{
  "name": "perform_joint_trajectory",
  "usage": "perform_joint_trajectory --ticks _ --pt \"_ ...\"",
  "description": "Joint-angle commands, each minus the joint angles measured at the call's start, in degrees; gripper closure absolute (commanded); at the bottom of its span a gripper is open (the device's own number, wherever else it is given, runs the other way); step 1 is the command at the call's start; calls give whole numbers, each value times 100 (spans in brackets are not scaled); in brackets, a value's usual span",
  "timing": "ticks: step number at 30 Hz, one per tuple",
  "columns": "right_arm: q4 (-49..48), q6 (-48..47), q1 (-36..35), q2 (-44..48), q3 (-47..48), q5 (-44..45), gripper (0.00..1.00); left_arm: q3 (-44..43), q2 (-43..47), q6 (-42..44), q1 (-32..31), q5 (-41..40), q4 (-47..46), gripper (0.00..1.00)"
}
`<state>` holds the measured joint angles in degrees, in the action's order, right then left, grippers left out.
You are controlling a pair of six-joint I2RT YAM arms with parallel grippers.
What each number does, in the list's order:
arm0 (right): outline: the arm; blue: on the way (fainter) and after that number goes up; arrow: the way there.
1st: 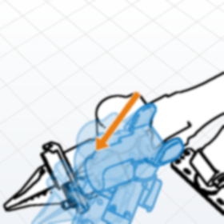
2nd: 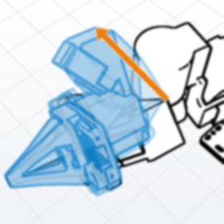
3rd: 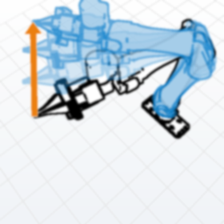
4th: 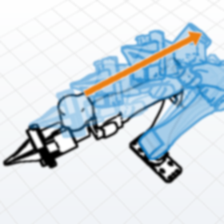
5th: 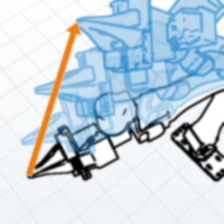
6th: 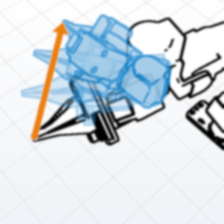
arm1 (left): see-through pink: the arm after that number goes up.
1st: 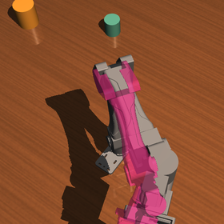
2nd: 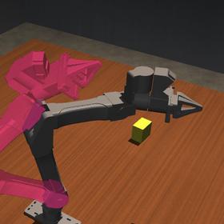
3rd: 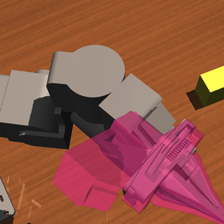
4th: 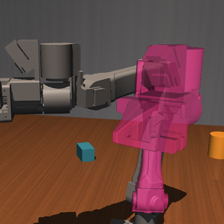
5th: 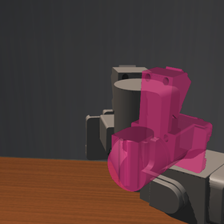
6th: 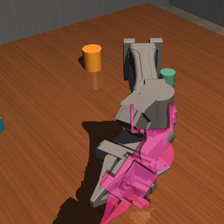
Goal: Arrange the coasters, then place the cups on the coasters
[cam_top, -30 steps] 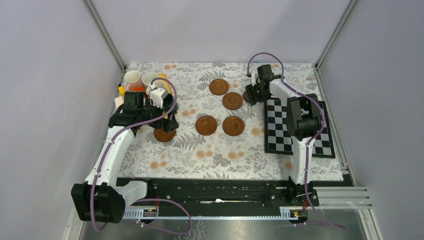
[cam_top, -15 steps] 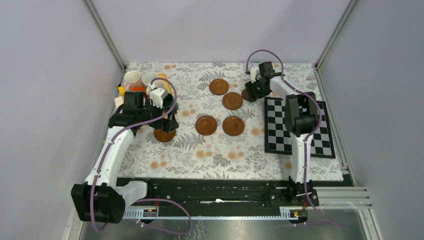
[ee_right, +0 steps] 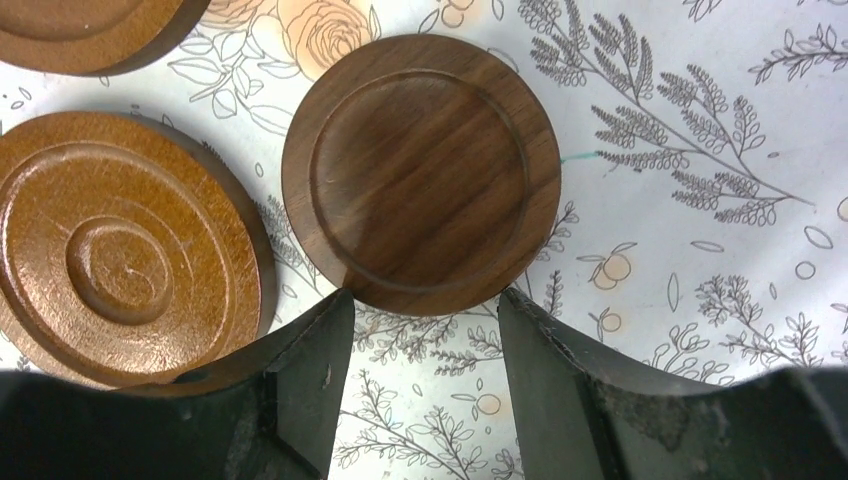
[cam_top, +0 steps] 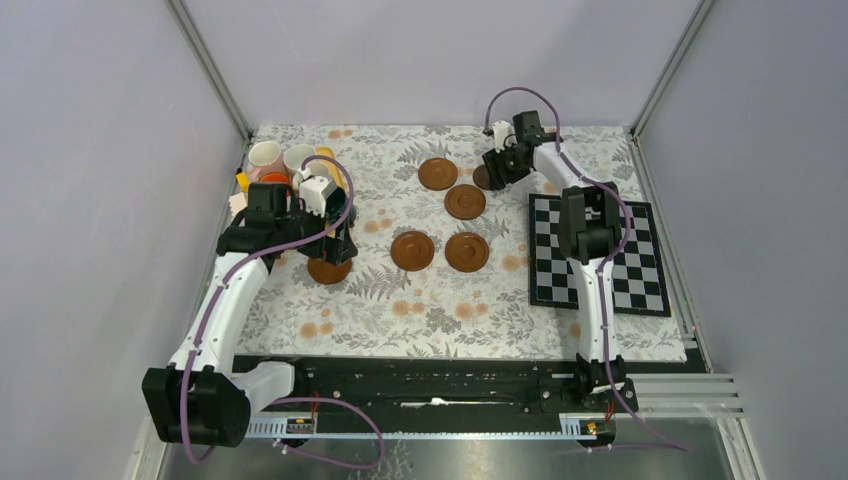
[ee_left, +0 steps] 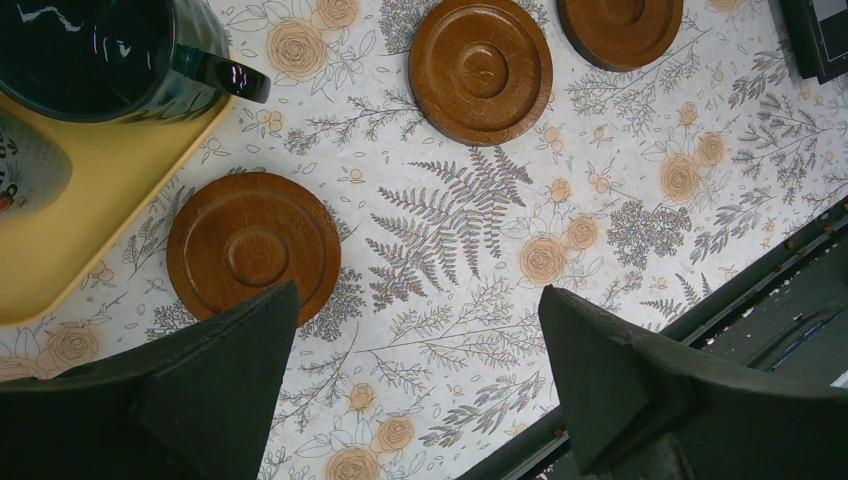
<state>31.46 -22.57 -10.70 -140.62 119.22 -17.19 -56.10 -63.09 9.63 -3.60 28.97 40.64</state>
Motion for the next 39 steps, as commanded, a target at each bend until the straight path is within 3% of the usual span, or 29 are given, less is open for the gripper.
perform_joint_trajectory --ticks 1,7,19,29,39 --pt "452 -48 24 -286 645 -171 38 -186 24 77 -7 131 -109 1" --pt "565 41 24 -329 789 -379 37 -174 15 58 -10 144 -109 1" --pt "956 278 8 793 760 -859 26 -132 64 83 -10 274 -109 1" --pt "1431 542 -604 188 1860 -488 22 -121 147 76 -10 278 -109 1" --pt "1290 587 -1033 -225 1992 109 22 -153 111 52 -10 345 -109 1"
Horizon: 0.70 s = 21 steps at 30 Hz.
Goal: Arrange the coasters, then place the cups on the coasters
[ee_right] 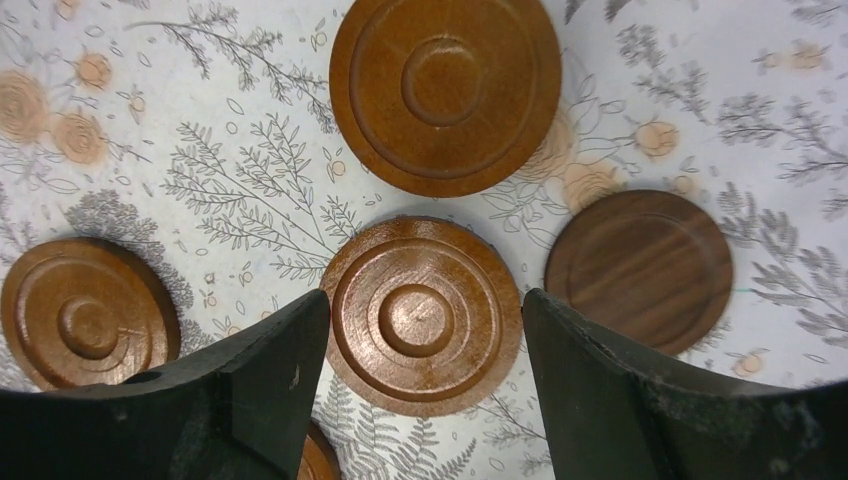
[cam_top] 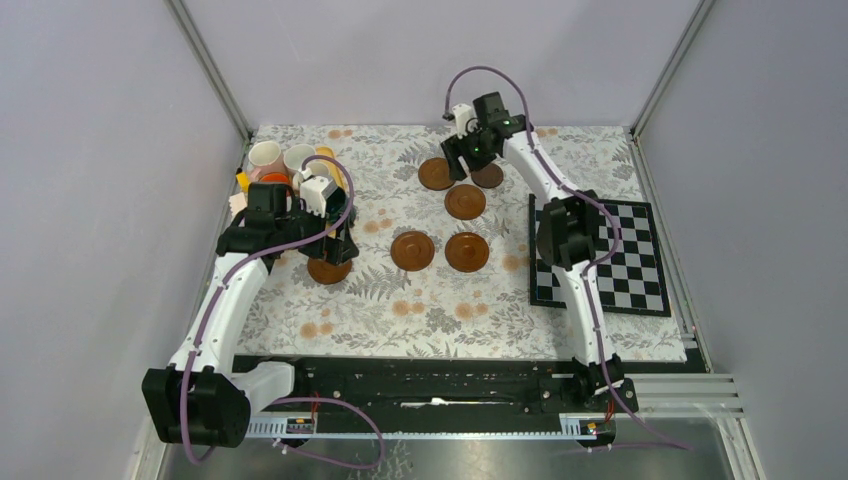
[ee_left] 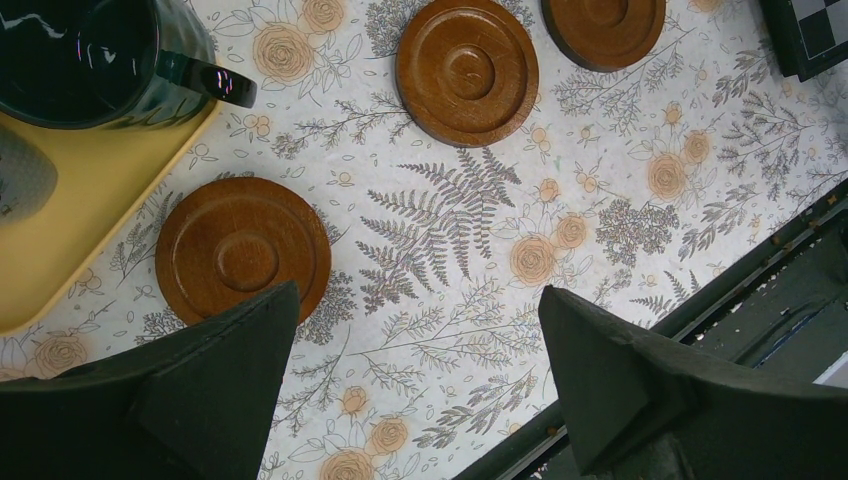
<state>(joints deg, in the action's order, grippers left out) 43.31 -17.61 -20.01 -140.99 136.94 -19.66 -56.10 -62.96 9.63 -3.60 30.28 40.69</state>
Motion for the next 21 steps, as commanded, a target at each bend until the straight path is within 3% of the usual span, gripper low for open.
perform_joint_trajectory --ticks 1,10,21 --pt "86 91 -131 -218 219 384 22 -160 87 56 -10 228 -114 1" --pt "-21 173 -274 -546 293 664 12 -180 81 83 -10 191 -114 1" --pt "-226 315 -425 -773 408 684 12 -167 70 96 -10 202 -114 1"
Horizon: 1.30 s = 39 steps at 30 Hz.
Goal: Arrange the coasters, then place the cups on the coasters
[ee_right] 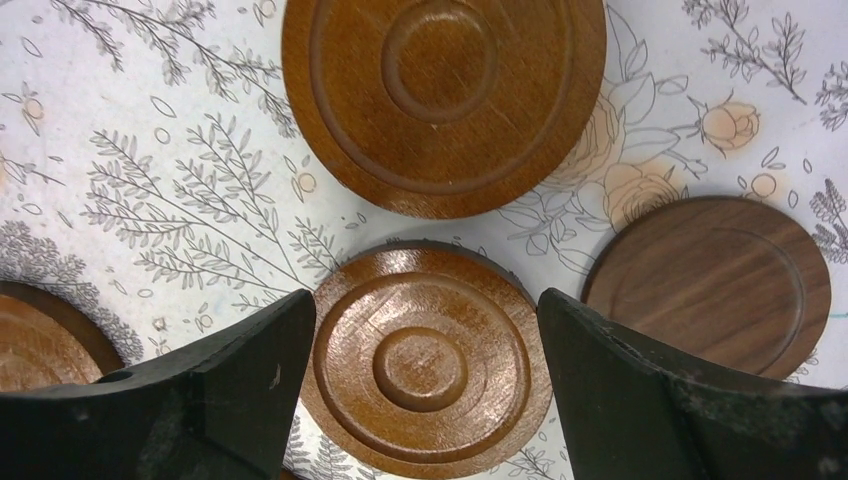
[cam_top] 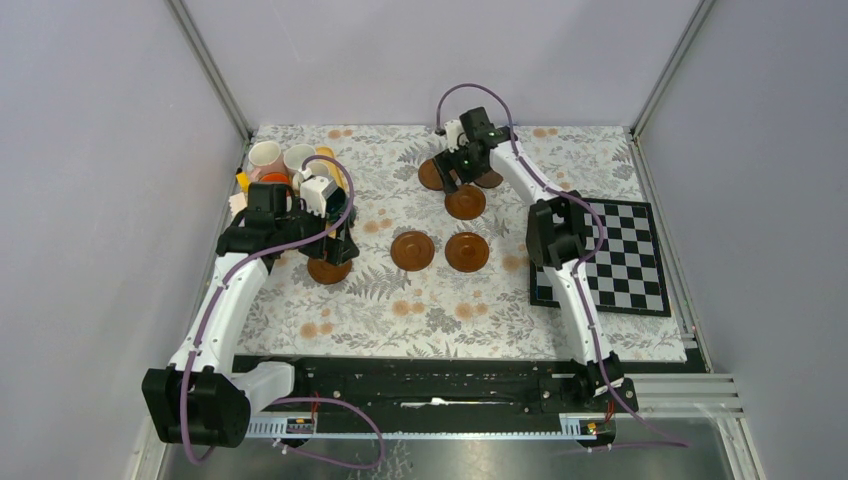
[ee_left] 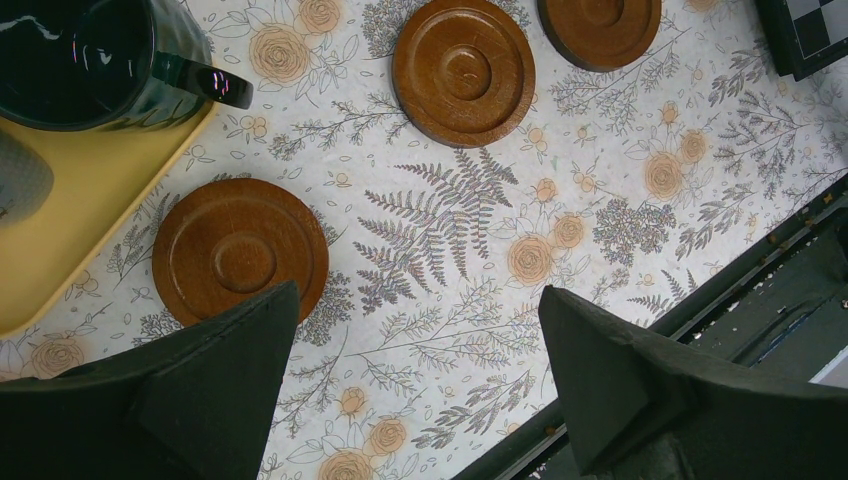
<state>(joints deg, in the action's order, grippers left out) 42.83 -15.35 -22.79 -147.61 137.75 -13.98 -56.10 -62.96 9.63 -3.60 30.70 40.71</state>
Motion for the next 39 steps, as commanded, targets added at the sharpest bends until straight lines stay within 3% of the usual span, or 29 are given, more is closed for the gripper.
perform_joint_trajectory --ticks 1,13,22,32,39 --pt "-178 84 -166 -136 345 129 12 -157 79 100 -10 163 -116 1" --pt "-297 119 -237 -321 318 501 11 -181 43 109 -10 213 -115 1" --pt "-382 26 -261 -9 -353 400 21 -218 -19 124 -10 227 -116 1" --pt "-462 -878 -261 717 -1493 284 24 -234 -24 127 -10 281 -116 1" --pt "-479 -1541 -264 780 -1680 524 24 -226 7 136 -3 272 -116 1"
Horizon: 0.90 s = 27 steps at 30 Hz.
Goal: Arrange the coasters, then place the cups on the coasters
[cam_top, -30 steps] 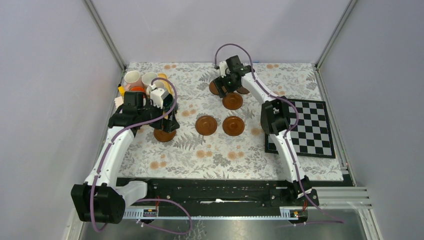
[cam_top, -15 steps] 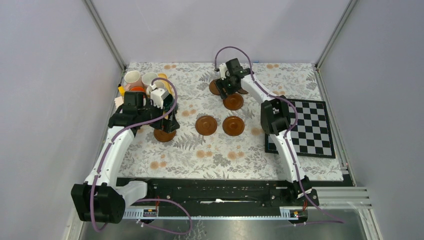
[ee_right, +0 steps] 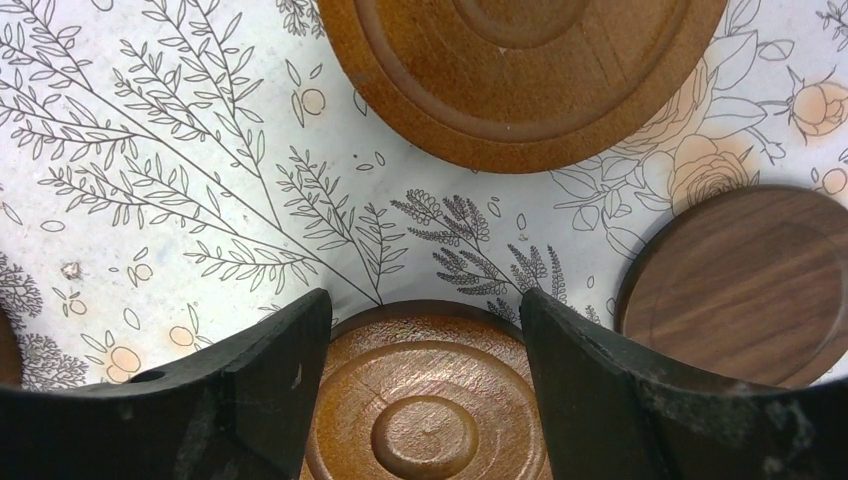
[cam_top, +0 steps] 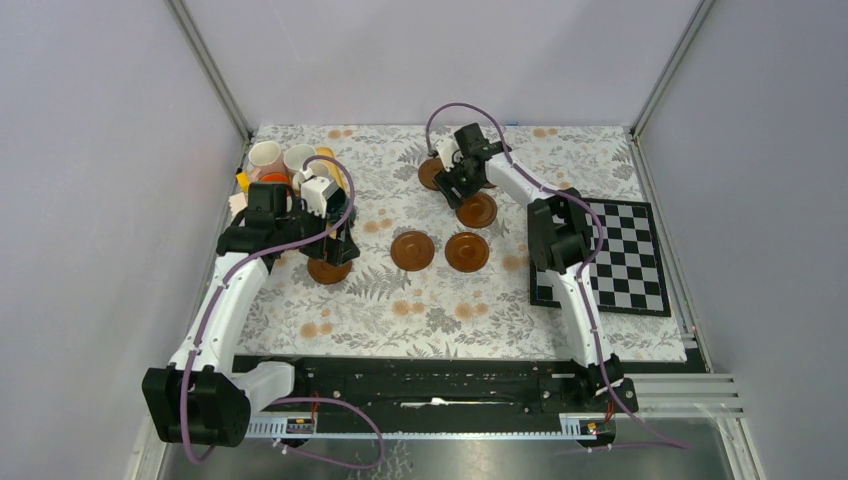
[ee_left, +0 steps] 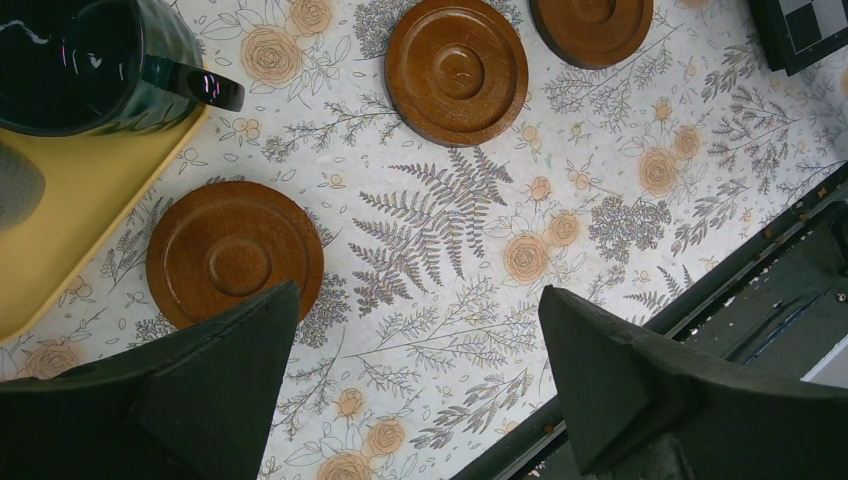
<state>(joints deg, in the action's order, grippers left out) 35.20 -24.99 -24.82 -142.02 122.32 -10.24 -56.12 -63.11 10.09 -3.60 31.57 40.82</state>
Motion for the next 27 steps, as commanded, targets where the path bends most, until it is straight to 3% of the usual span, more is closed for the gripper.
perform_joint_trajectory --ticks 1,22,27 --pt "293 -648 -58 217 -132 211 24 -212 24 97 -9 191 -127 1" --pt "531 -1218 -5 632 -717 251 25 -255 -76 237 -10 141 -12 1" --pt "499 -1130 -11 780 -739 201 20 -215 -142 291 -38 113 -12 1"
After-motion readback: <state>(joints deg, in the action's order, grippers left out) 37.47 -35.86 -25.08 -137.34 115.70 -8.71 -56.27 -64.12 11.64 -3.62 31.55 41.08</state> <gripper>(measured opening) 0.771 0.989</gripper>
